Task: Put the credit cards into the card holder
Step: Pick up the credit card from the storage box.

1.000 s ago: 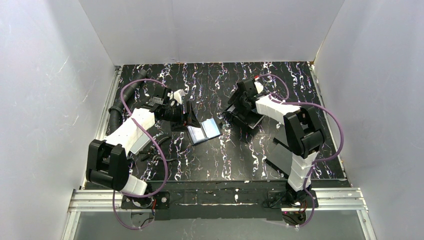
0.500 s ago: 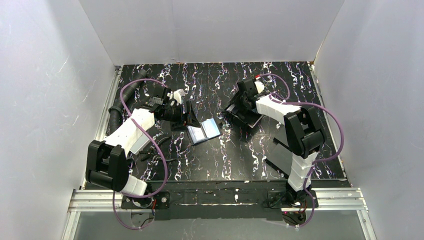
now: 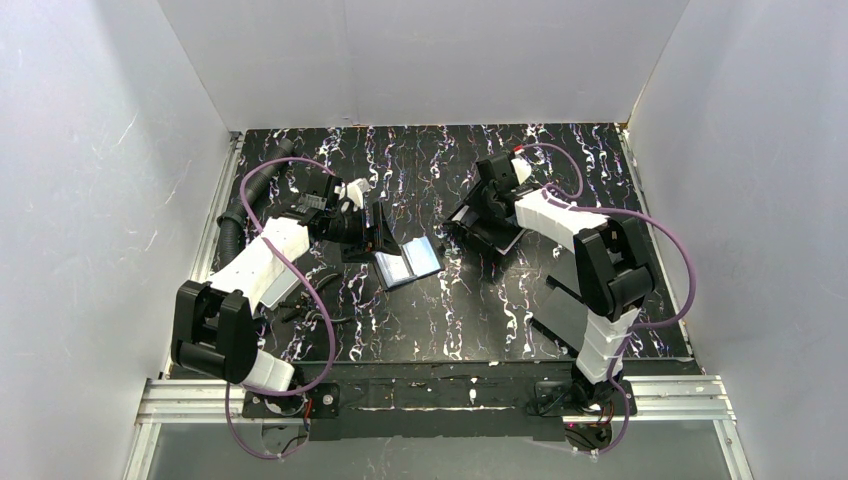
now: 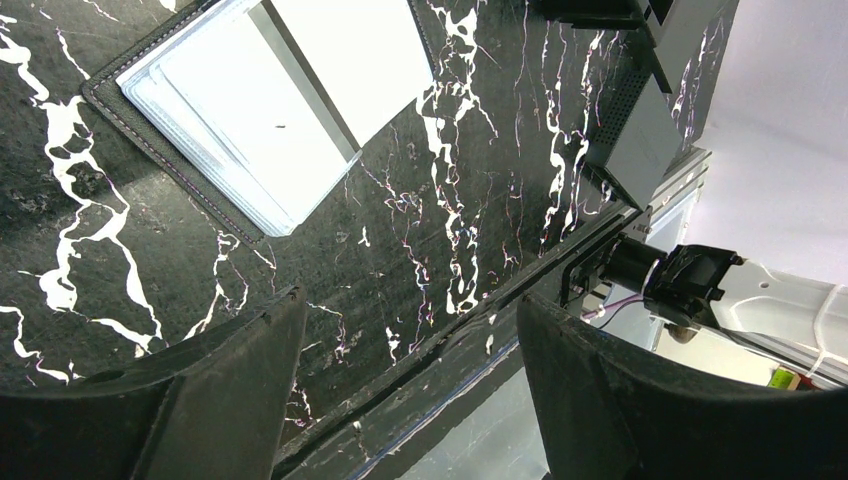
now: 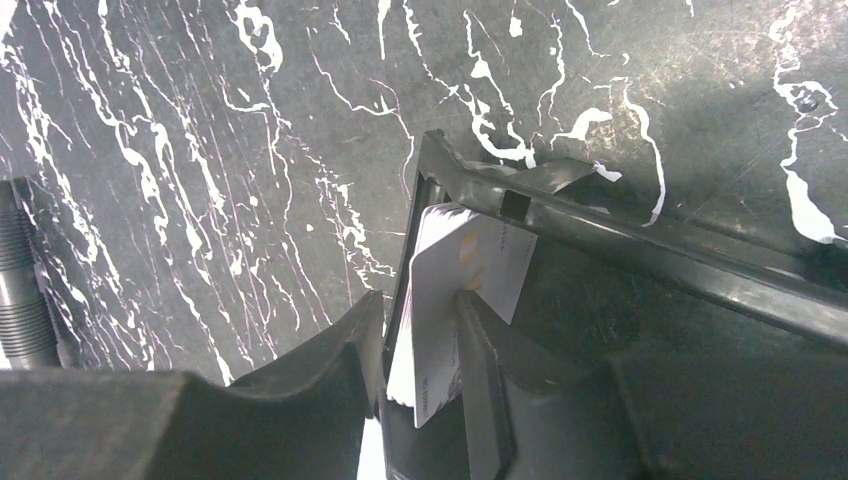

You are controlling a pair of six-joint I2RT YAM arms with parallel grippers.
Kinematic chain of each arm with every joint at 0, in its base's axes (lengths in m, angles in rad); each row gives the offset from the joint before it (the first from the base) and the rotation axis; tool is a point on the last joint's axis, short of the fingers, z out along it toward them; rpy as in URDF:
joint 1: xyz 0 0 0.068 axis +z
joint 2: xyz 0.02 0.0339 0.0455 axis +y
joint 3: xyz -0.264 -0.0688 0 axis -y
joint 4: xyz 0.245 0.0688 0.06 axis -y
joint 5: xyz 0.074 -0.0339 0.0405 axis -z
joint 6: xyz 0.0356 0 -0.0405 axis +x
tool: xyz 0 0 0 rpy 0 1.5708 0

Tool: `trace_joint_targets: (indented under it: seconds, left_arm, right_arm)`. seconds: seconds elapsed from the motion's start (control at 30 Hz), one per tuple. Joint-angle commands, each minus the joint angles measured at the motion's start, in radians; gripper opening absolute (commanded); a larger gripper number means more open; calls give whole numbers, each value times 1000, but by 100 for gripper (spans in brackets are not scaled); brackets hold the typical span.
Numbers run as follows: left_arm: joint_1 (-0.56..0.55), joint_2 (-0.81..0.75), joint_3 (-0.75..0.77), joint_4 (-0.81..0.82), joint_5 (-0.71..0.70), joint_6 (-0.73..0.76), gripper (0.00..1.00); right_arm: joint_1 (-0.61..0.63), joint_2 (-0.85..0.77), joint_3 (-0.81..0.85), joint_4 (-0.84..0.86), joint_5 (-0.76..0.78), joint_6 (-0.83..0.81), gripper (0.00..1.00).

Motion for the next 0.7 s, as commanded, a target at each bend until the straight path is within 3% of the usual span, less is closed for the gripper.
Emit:
trace_joint_targets:
  seconds: [0.0,0.5,0.67]
  left_arm:
    - [-1,-49,-19,0,23,19,75]
    - [-2,-54,-25,0,21,22,75]
    - [-3,-48,-19,0,24,20,75]
  right_arm:
    - [7,-56,18,8,39,6,40]
    - [6,-29,33,-10,30,4,20]
    - [6,-32,49,-42,41,-3,8]
